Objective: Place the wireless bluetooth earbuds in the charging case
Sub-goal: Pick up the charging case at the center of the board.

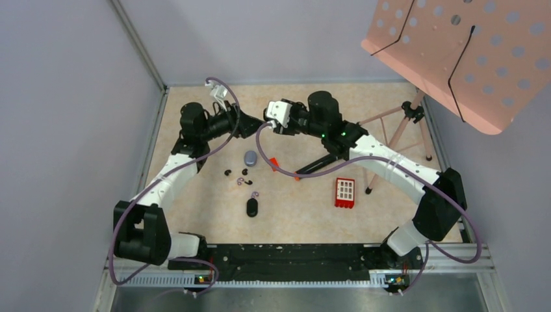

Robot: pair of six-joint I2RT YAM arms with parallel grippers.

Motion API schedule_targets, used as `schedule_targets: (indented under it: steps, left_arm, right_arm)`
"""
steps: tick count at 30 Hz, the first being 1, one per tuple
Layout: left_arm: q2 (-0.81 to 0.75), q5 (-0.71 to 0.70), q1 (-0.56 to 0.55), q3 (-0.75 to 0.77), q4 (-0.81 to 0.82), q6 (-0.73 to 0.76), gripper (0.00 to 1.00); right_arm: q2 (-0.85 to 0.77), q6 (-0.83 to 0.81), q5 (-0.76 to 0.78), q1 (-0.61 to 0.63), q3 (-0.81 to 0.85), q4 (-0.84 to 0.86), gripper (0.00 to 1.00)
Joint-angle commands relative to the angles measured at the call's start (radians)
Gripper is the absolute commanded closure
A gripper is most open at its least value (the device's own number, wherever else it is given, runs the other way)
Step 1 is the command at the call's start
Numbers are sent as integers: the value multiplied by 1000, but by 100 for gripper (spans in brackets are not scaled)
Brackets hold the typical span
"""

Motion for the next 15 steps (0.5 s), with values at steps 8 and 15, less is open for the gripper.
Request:
schedule_targets:
  steps: [8, 15]
  left_arm:
    - [70, 75, -40, 73, 159, -67, 38]
    - [114, 98, -49, 110, 202, -88, 48]
  right_arm:
    - [-25, -6, 44, 41, 23, 46, 78]
    - [-29, -21, 39, 50, 24, 42, 78]
